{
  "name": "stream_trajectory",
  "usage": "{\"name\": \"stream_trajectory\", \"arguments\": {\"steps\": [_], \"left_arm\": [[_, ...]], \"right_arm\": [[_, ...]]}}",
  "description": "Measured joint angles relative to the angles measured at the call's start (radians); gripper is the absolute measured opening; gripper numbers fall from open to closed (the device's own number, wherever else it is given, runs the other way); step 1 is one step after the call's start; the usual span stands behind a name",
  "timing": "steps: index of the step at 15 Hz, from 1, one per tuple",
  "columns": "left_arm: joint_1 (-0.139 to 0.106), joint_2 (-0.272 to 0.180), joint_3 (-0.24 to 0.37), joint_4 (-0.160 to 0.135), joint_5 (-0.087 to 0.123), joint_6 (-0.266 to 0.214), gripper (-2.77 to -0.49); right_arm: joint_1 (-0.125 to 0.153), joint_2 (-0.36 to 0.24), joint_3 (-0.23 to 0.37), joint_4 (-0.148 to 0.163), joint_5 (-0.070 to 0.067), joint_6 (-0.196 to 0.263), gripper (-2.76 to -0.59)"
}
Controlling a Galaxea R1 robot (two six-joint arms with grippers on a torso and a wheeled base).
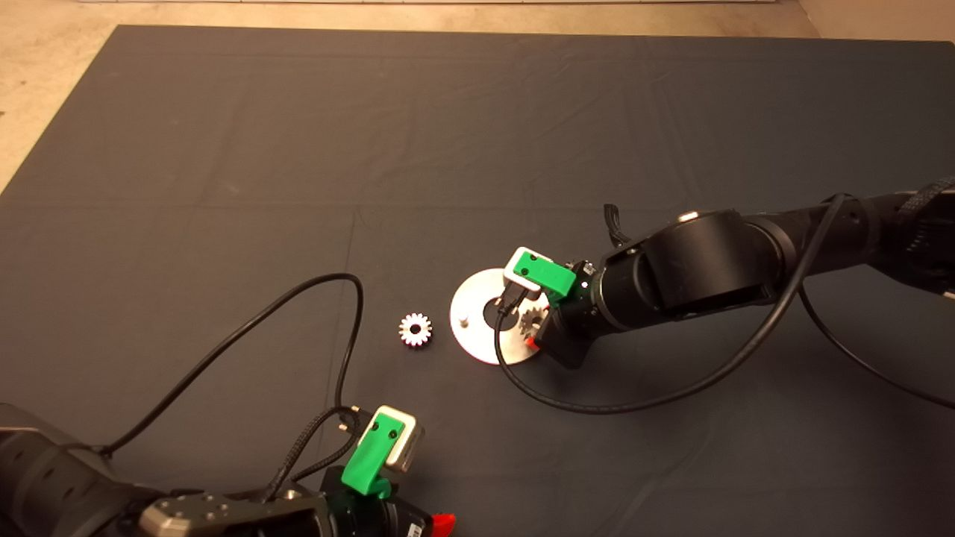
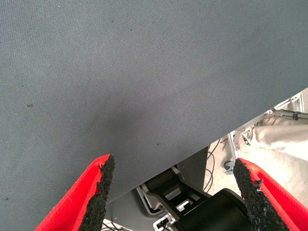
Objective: Install three planetary gears onto the carrier pins
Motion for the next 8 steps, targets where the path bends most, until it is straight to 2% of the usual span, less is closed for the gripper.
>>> {"name": "stream_trajectory", "arguments": {"steps": [4, 8], "left_arm": [[0.000, 0.000, 0.000, 0.000, 0.000, 0.000, -1.51], [0.000, -0.002, 0.000, 0.000, 0.000, 0.000, -1.51]], "right_arm": [[0.000, 0.000, 0.000, 0.000, -0.003, 0.000, -2.41], [0.000, 0.000, 0.000, 0.000, 0.001, 0.003, -2.41]]}}
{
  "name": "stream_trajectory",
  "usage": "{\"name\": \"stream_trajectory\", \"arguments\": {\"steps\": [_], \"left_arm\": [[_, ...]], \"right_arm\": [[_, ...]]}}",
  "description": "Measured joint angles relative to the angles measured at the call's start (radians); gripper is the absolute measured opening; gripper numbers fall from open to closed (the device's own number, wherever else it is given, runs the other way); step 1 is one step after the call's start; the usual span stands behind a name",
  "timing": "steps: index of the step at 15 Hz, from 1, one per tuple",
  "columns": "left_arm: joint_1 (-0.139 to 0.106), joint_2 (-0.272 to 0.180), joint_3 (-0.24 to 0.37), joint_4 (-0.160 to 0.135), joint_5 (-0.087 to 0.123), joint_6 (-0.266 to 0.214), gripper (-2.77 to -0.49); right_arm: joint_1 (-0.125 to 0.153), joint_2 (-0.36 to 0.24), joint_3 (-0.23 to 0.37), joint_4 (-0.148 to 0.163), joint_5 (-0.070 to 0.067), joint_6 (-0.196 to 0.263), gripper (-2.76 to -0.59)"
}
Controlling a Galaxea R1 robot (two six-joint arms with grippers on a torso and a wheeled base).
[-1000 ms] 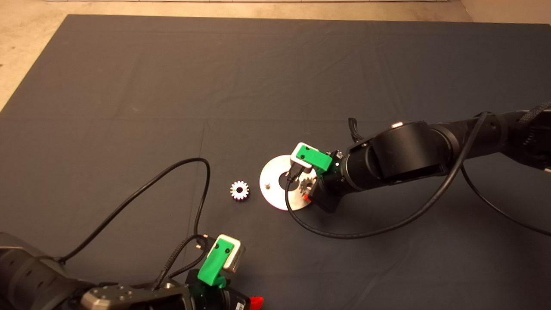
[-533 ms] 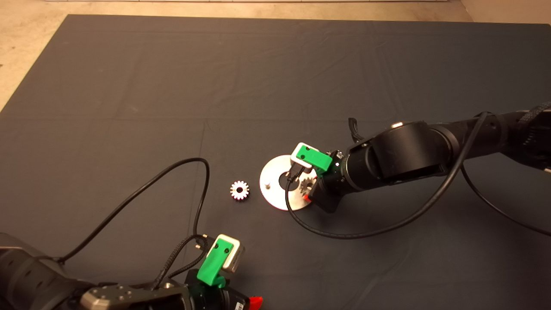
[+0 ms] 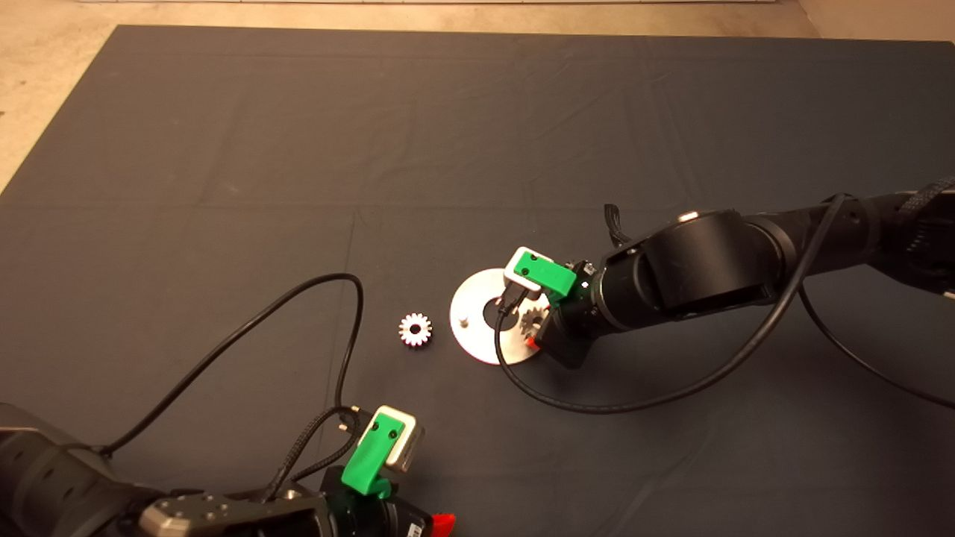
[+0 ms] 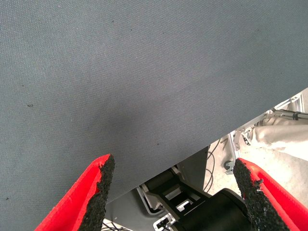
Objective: Install three planetary gears onto the carrier pins
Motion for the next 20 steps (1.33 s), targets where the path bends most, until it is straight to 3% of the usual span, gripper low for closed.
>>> {"name": "stream_trajectory", "arguments": {"steps": [11, 20], "left_arm": [[0.000, -0.005, 0.000, 0.000, 0.000, 0.000, -1.51], [0.000, -0.009, 0.000, 0.000, 0.000, 0.000, -1.51]], "right_arm": [[0.000, 0.000, 0.019, 0.008, 0.001, 0.003, -2.42], [0.000, -0.004, 0.021, 0.009, -0.006, 0.003, -2.41]]}}
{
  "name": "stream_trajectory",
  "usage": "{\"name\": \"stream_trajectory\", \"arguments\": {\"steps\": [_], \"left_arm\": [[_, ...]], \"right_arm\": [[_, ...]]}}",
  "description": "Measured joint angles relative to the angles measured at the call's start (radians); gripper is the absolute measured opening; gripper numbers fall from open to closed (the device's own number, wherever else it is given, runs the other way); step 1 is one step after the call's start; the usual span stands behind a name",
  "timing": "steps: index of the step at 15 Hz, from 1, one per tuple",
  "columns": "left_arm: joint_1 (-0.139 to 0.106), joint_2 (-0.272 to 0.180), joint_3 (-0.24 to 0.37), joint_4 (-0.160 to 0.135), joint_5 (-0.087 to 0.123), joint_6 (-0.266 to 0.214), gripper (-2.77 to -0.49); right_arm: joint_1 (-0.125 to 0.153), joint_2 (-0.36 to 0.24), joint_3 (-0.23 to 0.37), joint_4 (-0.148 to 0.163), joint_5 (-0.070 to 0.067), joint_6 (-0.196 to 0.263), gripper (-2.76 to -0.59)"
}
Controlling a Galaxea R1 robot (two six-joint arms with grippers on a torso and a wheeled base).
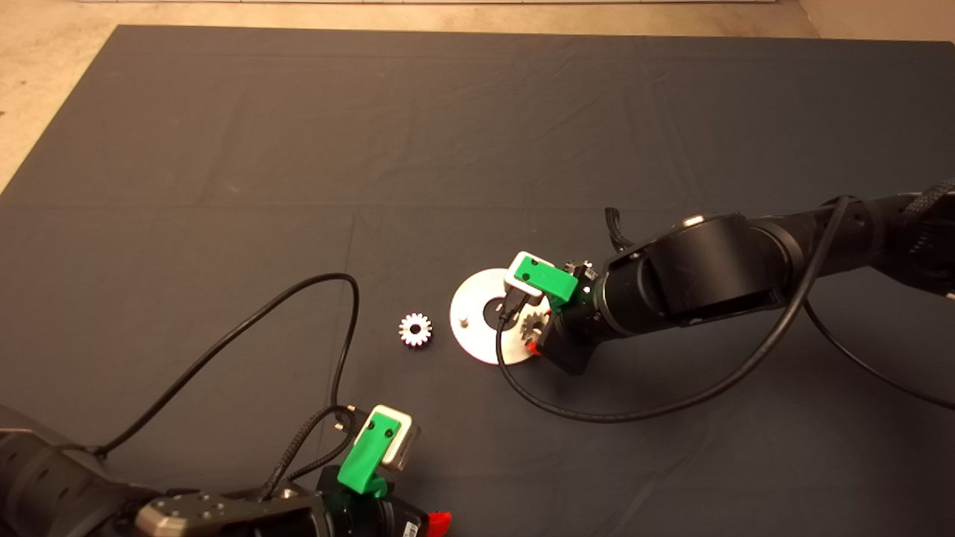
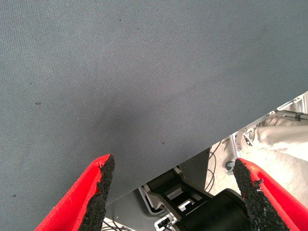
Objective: Install three planetary gears onto the carrier pins
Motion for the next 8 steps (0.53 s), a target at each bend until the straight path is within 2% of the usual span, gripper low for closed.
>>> {"name": "stream_trajectory", "arguments": {"steps": [6, 8], "left_arm": [[-0.001, 0.000, 0.000, 0.000, 0.000, 0.000, -1.51], [-0.011, 0.000, 0.000, 0.000, 0.000, 0.000, -1.51]], "right_arm": [[-0.003, 0.000, 0.000, 0.000, 0.000, -0.001, -2.41], [-0.006, 0.000, 0.000, 0.000, 0.000, -0.002, -2.41]]}}
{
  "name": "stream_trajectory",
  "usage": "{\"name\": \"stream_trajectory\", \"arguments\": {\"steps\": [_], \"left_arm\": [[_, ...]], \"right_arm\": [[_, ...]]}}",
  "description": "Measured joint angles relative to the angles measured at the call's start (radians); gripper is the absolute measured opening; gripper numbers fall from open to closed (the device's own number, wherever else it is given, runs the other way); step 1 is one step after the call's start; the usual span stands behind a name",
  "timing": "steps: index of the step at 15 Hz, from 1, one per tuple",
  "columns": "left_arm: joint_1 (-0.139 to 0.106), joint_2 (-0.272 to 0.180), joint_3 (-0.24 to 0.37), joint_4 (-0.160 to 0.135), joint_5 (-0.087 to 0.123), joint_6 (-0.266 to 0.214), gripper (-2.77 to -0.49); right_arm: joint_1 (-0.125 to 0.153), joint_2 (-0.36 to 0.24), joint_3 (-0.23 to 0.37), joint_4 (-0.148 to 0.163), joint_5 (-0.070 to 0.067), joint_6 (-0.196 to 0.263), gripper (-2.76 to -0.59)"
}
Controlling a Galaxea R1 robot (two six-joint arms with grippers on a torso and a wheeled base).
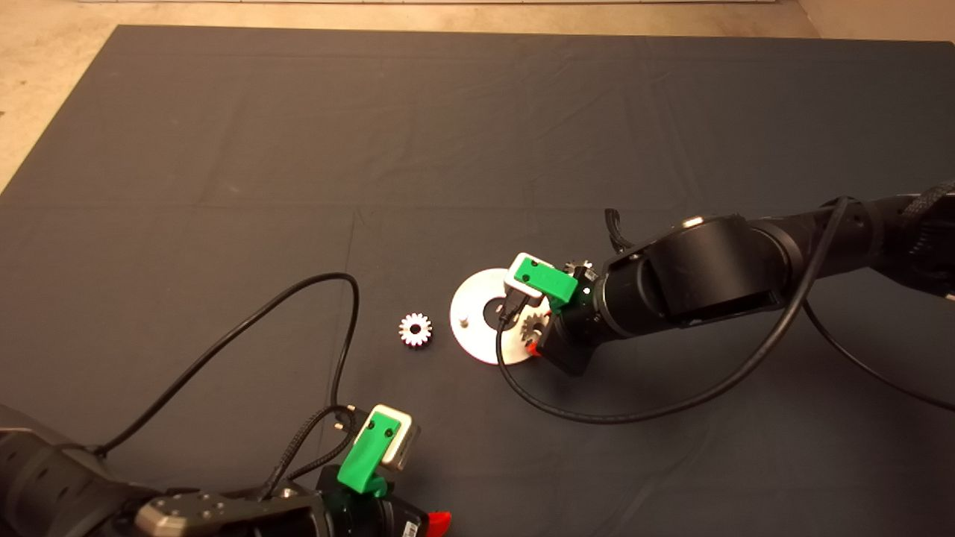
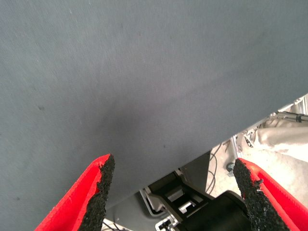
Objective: Install three planetary gears onto the carrier pins
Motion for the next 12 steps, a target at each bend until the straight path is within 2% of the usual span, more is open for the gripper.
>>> {"name": "stream_trajectory", "arguments": {"steps": [6, 12], "left_arm": [[0.000, 0.000, 0.000, 0.000, 0.000, 0.000, -1.51], [-0.003, -0.002, 0.000, 0.000, 0.000, 0.000, -1.51]], "right_arm": [[-0.002, 0.000, -0.004, 0.000, 0.002, -0.002, -2.41], [-0.001, 0.017, -0.059, -0.001, 0.019, -0.017, -2.41]]}}
